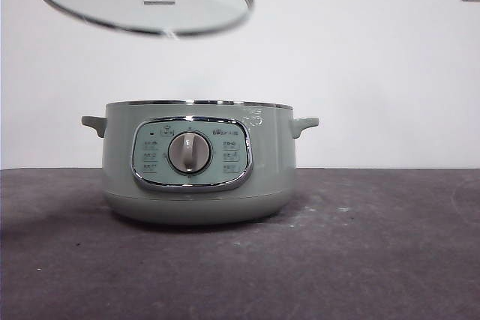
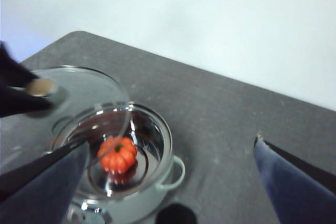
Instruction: Pick up the pumpkin,open the lid,put the pumpkin in the pot,close the lid
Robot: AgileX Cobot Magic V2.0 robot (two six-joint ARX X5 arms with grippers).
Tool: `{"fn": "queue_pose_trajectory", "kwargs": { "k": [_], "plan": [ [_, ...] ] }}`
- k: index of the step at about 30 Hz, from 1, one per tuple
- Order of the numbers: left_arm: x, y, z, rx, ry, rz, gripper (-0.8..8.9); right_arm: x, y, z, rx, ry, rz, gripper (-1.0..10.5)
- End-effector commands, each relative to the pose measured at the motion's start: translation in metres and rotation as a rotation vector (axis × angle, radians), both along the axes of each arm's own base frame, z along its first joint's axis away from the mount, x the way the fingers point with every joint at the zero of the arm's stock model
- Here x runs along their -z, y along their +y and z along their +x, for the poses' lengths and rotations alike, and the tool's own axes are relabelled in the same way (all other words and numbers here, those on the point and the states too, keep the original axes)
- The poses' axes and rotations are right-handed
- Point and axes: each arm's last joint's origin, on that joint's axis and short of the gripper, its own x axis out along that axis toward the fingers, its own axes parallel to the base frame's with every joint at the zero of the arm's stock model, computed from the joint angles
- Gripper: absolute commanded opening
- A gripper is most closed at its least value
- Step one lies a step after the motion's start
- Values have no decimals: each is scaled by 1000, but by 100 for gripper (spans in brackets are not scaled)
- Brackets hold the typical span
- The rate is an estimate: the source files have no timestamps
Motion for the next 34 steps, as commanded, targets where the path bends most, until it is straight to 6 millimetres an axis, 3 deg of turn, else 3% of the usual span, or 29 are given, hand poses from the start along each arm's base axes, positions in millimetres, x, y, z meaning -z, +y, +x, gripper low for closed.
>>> {"fn": "queue_pose_trajectory", "kwargs": {
  "k": [1,8,15,34],
  "plan": [
    [3,-15,14,45,-60,-17,-9,1,-3,-7,-27,28,11,597],
    [32,-40,43,75,-47,-10,-9,3,-10,-18,-41,62,-6,596],
    [55,-49,61,72,-7,10,-9,3,-11,-18,-41,62,-6,596],
    [73,-52,71,68,29,60,-9,3,-10,-18,-43,57,-11,596]
  ]
}}
